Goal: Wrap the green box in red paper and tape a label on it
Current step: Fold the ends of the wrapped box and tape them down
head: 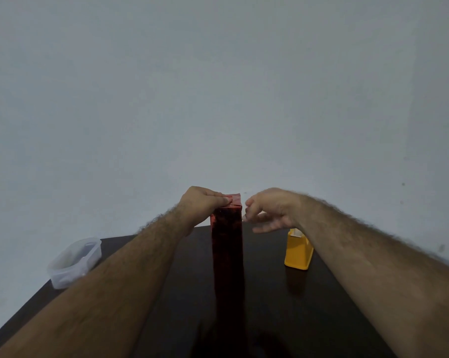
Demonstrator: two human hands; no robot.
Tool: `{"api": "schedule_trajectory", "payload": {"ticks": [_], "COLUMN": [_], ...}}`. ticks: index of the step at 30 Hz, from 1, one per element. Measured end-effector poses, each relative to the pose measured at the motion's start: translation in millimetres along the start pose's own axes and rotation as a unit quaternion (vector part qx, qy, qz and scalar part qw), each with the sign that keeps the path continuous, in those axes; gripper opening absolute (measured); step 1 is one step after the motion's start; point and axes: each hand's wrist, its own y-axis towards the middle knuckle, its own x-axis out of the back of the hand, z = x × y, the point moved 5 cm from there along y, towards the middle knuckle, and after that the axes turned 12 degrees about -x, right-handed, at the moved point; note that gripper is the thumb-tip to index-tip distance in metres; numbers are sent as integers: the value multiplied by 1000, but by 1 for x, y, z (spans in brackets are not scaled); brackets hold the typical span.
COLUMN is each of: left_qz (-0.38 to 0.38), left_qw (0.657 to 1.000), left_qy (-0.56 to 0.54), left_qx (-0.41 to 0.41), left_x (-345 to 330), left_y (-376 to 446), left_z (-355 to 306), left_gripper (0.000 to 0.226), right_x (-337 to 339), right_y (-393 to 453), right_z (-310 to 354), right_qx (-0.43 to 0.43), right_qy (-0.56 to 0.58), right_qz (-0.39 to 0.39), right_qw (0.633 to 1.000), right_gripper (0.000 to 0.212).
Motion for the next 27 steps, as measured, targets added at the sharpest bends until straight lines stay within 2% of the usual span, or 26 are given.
{"api": "schedule_trajectory", "payload": {"ticks": [1,2,4,8,10,11,13,15,17,18,20,23,25,27], "left_qz": [2,3,1,19,27,21,0,-4,-4,-5,-6,3,-7,-13], "left_qw": [1000,1000,1000,1000,1000,1000,1000,1000,1000,1000,1000,1000,1000,1000], "left_qy": [-2,-4,-5,-9,-12,-13,-12,-14,-14,-17,-19,-18,-16,-19], "left_qx": [1,4,6,7,5,5,9,9,6,6,10,0,-1,2], "left_x": [0,0,0,-1,-2,-2,-1,-1,-2,-2,-2,-3,-1,0], "left_y": [0,1,0,-1,0,1,3,2,2,1,-1,-1,-3,-2], "left_z": [1,2,1,-1,0,0,2,3,3,3,0,1,0,3], "left_gripper": [13,12,8,21,27,24,6,11,14,11,7,11,5,9], "right_x": [6,7,3,1,0,-1,0,4,4,0,-10,-21,-22,-24], "right_y": [1,-1,-2,-13,-24,-28,-33,-30,-24,-23,-20,-24,-29,-34], "right_z": [5,11,14,12,8,6,1,-3,-6,-6,-5,-4,-6,-11], "right_qx": [76,161,290,409,442,454,448,422,401,394,403,417,417,413], "right_qy": [-86,-172,-294,-362,-353,-334,-243,-150,-94,-90,-136,-226,-222,-179], "right_qz": [-58,-103,-123,-202,-236,-242,-235,-250,-279,-280,-262,-304,-338,-343], "right_qw": [992,966,902,813,790,790,828,858,867,871,866,826,814,825], "right_gripper": [53,59,62,41,32,29,21,15,9,13,21,18,15,13]}}
